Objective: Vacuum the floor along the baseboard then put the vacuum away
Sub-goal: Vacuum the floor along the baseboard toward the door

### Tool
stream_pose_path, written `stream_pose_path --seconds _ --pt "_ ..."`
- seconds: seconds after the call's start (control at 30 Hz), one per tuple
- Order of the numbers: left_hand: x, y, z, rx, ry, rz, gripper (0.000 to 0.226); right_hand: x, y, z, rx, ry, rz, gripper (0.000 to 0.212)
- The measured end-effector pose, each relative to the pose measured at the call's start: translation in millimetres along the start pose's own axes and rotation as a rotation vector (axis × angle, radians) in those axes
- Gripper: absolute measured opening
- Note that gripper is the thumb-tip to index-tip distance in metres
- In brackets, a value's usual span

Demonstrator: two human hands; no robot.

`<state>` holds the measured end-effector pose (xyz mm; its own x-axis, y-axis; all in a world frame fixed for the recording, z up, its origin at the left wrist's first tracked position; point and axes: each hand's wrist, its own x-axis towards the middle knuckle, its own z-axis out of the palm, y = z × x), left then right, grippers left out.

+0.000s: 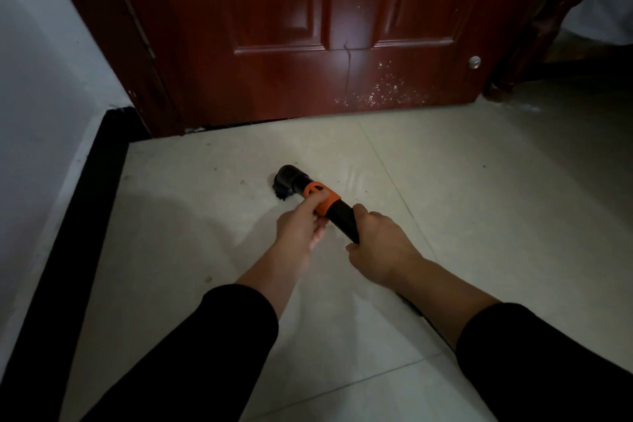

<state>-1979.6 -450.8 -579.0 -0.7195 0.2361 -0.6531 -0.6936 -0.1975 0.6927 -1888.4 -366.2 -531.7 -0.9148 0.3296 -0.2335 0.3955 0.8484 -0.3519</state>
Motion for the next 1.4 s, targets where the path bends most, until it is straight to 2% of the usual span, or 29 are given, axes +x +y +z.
stream_pose_path --seconds 0.63,0.93,1.4 --pt "-12.6 -37.2 68.3 0.105 -0.171 -0.079 0.021 -18.0 69.8 -19.4 -0.032 0.098 0.118 0.034" --pt "-18.3 -59.3 98.1 0.131 -0.229 -0.122 0.021 -32.7 101.4 -30.5 -0.039 0.092 0.175 0.033" --pt "-32.1 -75.3 103.7 0.171 -0.1 -0.155 0.028 -46.6 129.8 -55.2 0.022 -0.057 0.101 0.023"
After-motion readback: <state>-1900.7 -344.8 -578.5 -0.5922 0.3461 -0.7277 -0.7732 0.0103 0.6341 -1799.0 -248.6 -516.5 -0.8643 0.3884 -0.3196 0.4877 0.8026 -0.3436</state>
